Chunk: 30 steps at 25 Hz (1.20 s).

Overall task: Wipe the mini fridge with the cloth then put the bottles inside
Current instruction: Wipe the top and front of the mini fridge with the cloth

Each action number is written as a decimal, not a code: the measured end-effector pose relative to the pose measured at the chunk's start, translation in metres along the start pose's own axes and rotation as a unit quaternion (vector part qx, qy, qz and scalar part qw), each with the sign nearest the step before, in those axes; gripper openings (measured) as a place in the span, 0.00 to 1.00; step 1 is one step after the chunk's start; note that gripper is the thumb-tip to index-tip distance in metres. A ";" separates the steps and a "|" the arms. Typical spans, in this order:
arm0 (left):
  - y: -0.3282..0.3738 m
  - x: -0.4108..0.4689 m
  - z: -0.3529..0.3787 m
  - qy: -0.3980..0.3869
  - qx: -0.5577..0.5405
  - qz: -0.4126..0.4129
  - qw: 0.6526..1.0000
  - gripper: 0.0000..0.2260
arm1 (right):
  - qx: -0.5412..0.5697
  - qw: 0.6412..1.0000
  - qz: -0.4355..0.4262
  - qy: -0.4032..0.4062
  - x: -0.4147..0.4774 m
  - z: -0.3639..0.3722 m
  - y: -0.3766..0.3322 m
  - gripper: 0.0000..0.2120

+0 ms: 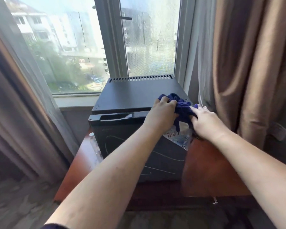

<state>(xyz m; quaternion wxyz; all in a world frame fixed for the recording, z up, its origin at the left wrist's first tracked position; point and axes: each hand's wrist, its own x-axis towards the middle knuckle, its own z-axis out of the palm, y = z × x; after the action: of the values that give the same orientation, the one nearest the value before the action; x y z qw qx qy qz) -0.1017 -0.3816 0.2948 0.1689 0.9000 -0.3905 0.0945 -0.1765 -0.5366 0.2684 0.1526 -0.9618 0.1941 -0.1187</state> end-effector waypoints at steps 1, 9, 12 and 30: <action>-0.002 -0.004 0.000 0.008 -0.007 -0.004 1.000 0.21 | -0.001 1.000 -0.008 0.003 -0.001 -0.001 -0.003 0.25; -0.057 -0.035 -0.032 0.019 -0.002 -0.074 0.997 0.19 | 0.078 0.983 0.007 0.164 -0.018 0.006 -0.048 0.25; -0.089 -0.046 -0.042 0.018 -0.009 -0.109 0.994 0.19 | -0.031 0.996 0.036 0.081 -0.018 0.012 -0.062 0.20; -0.083 0.006 -0.034 -0.024 -0.022 -0.042 0.999 0.21 | 0.244 0.951 0.155 0.107 -0.053 0.034 -0.094 0.20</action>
<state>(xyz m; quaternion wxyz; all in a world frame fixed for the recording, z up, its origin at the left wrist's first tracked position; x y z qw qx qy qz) -0.0375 -0.3197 0.3092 0.1831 0.9137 -0.3584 0.0565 -0.1826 -0.4234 0.2600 0.3771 -0.8350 0.3209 -0.2398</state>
